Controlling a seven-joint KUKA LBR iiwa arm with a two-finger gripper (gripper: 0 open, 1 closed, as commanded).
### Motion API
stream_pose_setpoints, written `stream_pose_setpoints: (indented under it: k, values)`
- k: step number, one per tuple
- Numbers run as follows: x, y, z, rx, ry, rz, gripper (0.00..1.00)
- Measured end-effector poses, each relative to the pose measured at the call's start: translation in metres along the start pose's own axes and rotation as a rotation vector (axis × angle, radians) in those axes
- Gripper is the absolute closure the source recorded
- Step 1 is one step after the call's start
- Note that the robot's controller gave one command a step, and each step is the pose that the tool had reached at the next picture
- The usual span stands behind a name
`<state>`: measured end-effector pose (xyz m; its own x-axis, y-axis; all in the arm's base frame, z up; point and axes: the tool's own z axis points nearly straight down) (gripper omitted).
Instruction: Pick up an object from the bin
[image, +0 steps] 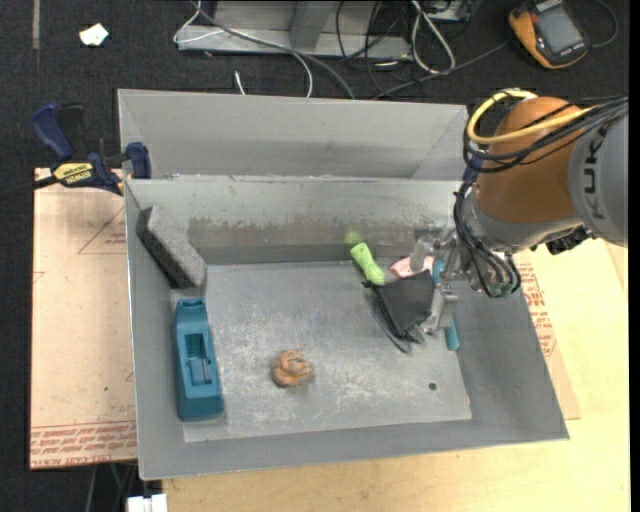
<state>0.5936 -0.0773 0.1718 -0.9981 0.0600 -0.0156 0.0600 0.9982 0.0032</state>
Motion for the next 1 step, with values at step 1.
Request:
stream_pose_setpoints:
  k: [1]
  values:
    - [-0.0119,0.0125,0.0588,-0.001,-0.002,-0.055,0.00]
